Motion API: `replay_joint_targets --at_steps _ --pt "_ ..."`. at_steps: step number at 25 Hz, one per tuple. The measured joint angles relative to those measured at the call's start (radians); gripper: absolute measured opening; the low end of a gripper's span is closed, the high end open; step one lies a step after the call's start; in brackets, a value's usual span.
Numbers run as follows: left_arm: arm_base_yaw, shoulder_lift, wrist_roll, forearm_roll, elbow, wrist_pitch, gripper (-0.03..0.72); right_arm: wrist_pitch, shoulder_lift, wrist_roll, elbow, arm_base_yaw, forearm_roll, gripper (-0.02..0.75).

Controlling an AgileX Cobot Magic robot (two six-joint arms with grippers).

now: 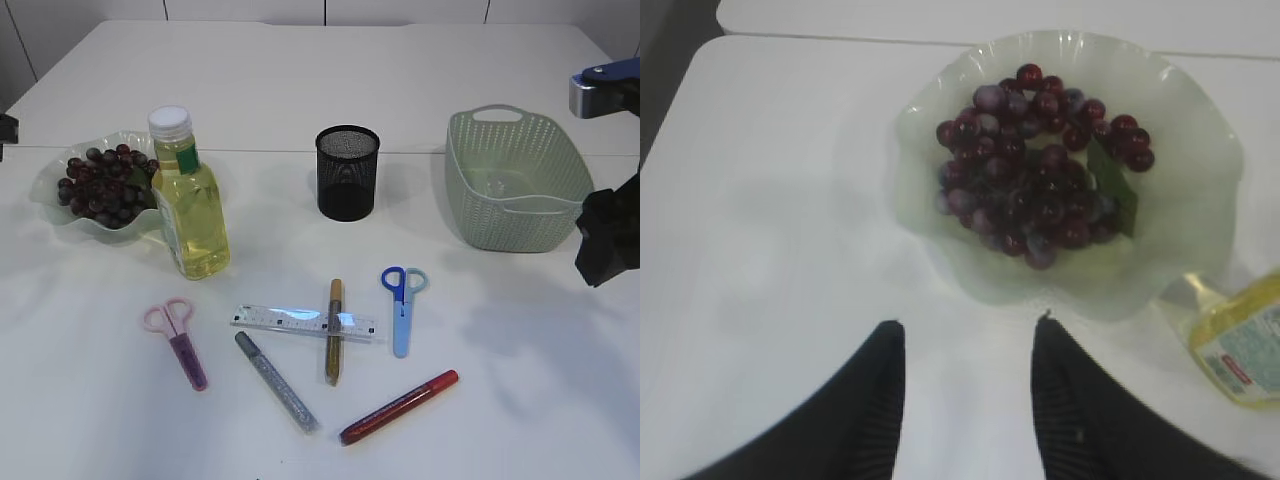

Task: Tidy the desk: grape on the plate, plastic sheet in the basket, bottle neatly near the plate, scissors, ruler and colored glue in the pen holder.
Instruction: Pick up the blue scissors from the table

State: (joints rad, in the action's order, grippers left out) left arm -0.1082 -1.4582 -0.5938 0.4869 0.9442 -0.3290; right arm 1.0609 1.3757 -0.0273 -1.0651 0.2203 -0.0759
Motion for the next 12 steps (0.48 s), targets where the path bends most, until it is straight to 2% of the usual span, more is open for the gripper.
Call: replay_joint_targets --at_steps 5,12 --pt "-0.095 0.041 0.057 -0.064 0.0 -0.203 0.309 0.015 0.0 0.0 0.0 0.0 0.025 0.583" --pt "-0.12 0.04 0.318 -0.34 0.0 -0.496 0.309 0.008 0.0 0.0 0.0 0.0 0.076 0.564"
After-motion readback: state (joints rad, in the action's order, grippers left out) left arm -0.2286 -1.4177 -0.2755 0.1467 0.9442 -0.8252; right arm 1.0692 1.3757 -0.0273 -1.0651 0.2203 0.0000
